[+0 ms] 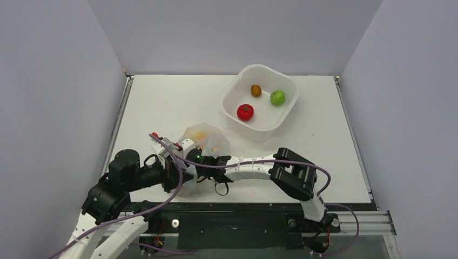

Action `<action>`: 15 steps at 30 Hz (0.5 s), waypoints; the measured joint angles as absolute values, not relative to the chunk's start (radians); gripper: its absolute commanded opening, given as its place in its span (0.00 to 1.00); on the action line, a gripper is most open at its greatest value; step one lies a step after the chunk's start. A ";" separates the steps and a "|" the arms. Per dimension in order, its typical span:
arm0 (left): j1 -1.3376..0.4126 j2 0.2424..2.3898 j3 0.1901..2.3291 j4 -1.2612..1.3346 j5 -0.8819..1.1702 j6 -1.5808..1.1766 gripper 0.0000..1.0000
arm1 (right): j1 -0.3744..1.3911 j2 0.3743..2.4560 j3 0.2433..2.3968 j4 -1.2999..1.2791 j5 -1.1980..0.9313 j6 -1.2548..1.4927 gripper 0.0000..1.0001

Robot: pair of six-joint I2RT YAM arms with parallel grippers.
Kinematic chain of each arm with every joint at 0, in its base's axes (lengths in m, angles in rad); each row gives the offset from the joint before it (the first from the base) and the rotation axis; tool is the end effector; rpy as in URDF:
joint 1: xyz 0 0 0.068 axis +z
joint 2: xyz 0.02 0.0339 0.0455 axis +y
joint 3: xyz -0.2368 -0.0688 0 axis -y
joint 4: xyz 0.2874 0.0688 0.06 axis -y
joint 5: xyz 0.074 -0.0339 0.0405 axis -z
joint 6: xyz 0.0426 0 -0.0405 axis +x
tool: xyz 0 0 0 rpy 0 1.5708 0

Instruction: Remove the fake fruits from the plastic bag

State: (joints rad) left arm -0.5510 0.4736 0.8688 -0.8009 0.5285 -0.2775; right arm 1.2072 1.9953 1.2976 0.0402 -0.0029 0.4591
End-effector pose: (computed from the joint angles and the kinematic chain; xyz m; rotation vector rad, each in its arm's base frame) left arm 0.1193 -0.0985 0.3438 0.6386 1.9721 -1.0466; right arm 0.1665 0.4380 0.1194 -0.8740 2.2220 0.8704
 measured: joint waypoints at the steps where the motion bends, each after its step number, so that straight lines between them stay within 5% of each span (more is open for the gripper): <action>1: -0.551 0.471 0.863 -0.797 0.529 -0.279 0.00 | 1.209 1.996 1.298 0.036 0.004 0.457 0.89; 4: -0.551 0.463 0.845 -0.781 0.530 -0.286 0.00 | 1.208 1.996 1.298 0.036 0.011 0.456 0.80; 9: -0.551 0.449 0.839 -0.770 0.529 -0.293 0.00 | 1.183 1.993 1.284 0.081 -0.029 0.479 0.41; 15: -0.551 0.398 0.815 -0.770 0.492 -0.317 0.00 | 1.117 1.940 1.193 0.134 -0.066 0.512 0.18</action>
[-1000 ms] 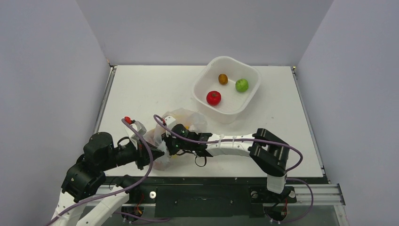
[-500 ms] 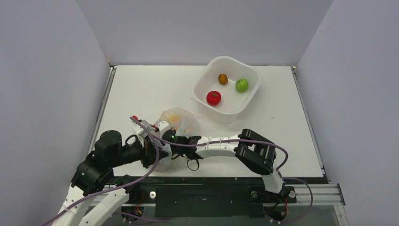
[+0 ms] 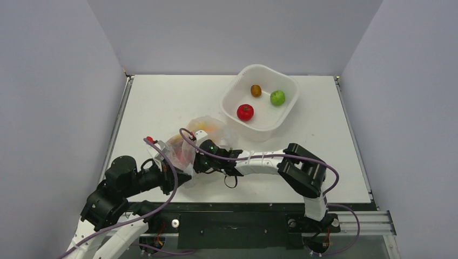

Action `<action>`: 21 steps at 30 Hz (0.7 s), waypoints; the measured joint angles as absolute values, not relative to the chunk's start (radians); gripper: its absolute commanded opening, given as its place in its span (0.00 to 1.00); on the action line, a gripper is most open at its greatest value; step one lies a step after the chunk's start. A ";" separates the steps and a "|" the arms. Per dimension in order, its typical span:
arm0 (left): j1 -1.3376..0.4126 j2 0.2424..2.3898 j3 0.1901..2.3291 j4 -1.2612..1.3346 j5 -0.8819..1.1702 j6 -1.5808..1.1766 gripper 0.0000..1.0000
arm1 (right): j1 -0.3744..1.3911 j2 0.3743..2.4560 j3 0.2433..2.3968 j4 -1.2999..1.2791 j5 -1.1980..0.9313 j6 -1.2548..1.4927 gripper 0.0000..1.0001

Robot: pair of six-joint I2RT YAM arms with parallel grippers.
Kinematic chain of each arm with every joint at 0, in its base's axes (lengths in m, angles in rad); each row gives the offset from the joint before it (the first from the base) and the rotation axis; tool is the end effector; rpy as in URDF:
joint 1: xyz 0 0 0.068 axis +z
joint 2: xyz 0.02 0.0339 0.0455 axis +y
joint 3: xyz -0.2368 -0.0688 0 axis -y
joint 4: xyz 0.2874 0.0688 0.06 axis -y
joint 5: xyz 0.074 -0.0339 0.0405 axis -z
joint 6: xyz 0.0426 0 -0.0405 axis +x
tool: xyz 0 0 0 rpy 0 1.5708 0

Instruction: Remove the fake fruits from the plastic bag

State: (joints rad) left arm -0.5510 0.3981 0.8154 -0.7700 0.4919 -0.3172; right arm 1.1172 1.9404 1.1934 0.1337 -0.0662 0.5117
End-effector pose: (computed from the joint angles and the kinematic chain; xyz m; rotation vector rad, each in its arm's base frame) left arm 0.1129 -0.0930 0.3381 0.5795 1.9401 -1.0394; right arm 0.1957 0.4079 0.1160 -0.7427 2.2416 0.9450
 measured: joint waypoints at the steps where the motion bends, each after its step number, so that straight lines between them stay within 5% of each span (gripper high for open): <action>1: -0.551 0.390 0.810 -0.772 0.482 -0.322 0.00 | 1.107 1.921 1.174 0.136 -0.067 0.514 0.16; 8: -0.551 0.331 0.797 -0.786 0.397 -0.359 0.00 | 1.073 1.763 1.070 0.141 -0.057 0.514 0.11; 10: -0.551 0.317 0.797 -0.788 0.382 -0.364 0.00 | 1.074 1.716 1.053 0.141 -0.050 0.511 0.23; 15: -0.551 0.268 0.796 -0.800 0.361 -0.397 0.00 | 1.083 1.673 1.045 0.152 -0.030 0.487 0.82; 21: -0.551 0.221 0.797 -0.858 0.324 -0.420 0.00 | 1.125 1.763 1.109 0.171 -0.024 0.483 1.00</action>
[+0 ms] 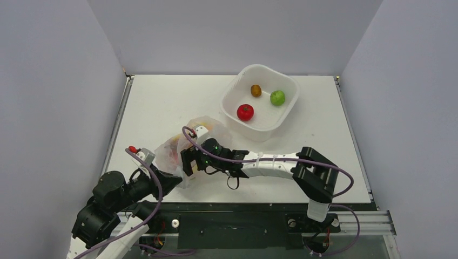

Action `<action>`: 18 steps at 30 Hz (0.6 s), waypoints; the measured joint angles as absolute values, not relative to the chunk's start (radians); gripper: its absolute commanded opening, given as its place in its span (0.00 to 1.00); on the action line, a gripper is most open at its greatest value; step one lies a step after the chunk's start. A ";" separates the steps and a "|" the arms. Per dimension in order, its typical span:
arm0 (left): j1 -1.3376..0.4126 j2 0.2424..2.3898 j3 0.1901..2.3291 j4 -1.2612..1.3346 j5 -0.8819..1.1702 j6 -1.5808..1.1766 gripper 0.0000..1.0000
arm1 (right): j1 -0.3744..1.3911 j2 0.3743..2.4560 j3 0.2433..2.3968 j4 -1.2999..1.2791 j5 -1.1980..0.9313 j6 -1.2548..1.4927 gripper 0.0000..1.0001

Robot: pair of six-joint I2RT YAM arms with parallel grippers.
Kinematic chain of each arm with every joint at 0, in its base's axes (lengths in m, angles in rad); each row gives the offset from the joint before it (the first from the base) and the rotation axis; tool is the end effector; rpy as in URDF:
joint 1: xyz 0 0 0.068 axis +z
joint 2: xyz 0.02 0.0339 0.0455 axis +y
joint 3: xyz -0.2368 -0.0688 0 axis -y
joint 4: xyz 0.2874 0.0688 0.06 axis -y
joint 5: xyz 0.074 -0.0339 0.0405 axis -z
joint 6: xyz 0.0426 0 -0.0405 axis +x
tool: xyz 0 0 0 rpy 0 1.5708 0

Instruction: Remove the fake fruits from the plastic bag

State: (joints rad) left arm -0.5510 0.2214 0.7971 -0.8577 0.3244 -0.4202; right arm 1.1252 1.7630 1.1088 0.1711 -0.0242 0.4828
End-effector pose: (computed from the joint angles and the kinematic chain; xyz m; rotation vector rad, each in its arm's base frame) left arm 0.0843 -0.0677 0.3405 0.3645 1.9188 -0.9604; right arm 0.1857 0.3912 0.1645 -0.7146 2.0964 0.9830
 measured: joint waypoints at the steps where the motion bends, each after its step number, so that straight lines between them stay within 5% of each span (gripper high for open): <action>1: -0.551 0.218 0.797 -0.859 0.320 -0.424 0.00 | 1.133 1.782 1.129 0.171 -0.024 0.482 1.00; 14: -0.551 0.210 0.778 -0.857 0.315 -0.434 0.00 | 1.181 2.094 1.352 0.263 0.116 0.469 0.98; 18: -0.551 0.209 0.775 -0.857 0.315 -0.434 0.00 | 1.191 2.166 1.438 0.266 0.125 0.466 0.74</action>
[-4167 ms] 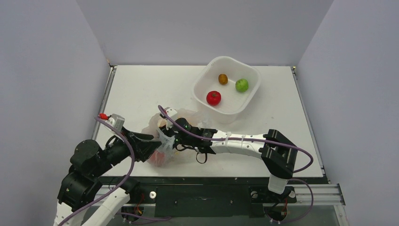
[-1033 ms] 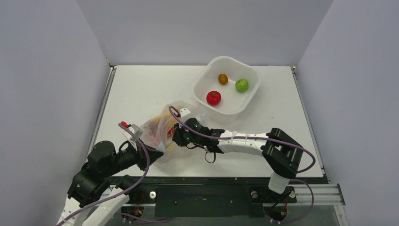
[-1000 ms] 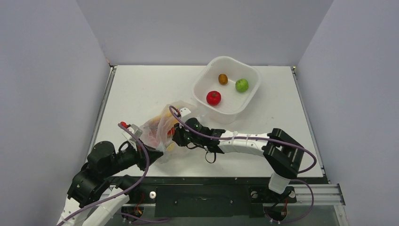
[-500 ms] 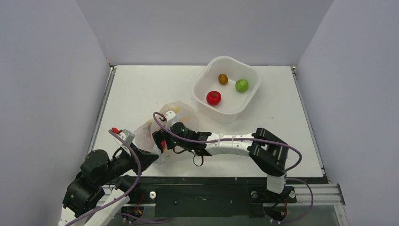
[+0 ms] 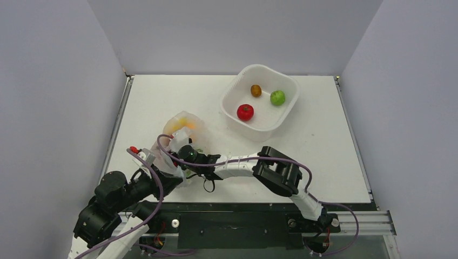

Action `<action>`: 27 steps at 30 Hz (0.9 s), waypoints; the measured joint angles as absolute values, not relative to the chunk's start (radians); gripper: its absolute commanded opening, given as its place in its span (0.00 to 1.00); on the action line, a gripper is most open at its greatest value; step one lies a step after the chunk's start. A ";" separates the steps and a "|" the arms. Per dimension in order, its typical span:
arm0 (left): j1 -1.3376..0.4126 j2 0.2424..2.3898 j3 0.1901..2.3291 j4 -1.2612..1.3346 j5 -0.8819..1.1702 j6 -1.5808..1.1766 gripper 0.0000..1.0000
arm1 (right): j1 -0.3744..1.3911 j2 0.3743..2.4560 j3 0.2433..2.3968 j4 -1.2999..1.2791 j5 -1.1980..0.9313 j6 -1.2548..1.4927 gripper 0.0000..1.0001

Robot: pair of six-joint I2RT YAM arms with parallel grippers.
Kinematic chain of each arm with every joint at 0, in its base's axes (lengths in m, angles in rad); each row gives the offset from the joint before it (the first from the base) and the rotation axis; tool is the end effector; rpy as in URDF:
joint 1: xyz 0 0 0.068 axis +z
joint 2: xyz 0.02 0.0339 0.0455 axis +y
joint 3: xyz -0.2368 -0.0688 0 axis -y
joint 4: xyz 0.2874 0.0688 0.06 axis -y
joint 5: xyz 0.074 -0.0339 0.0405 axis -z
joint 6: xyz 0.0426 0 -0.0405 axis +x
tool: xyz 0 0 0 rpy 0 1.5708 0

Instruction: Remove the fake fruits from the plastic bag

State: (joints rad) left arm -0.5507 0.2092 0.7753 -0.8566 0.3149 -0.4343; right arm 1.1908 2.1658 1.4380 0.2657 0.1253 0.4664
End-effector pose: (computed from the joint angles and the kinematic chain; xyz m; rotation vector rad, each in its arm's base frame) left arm 0.0855 -0.0680 0.3347 0.3435 1.9327 -0.9592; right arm 0.1946 0.4729 0.1114 -0.6845 2.0423 0.8908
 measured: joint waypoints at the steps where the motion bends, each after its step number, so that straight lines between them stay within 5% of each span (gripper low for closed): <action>1: -0.551 0.207 0.775 -0.857 0.315 -0.435 0.00 | 1.192 2.175 1.448 0.263 0.127 0.466 0.68; 12: -0.551 0.179 0.775 -0.860 0.308 -0.464 0.00 | 1.170 2.088 1.316 0.270 0.162 0.467 0.07; 16: -0.551 0.186 0.775 -0.884 0.278 -0.480 0.00 | 1.135 1.996 1.222 0.248 0.199 0.459 0.00; 27: -0.551 0.202 0.791 -0.964 0.202 -0.496 0.00 | 1.102 1.737 1.068 0.209 0.256 0.450 0.00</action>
State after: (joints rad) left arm -0.5507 0.2024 0.7910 -0.9642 0.2024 -0.4961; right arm 1.1019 1.7374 1.0676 0.2089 0.2558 0.4496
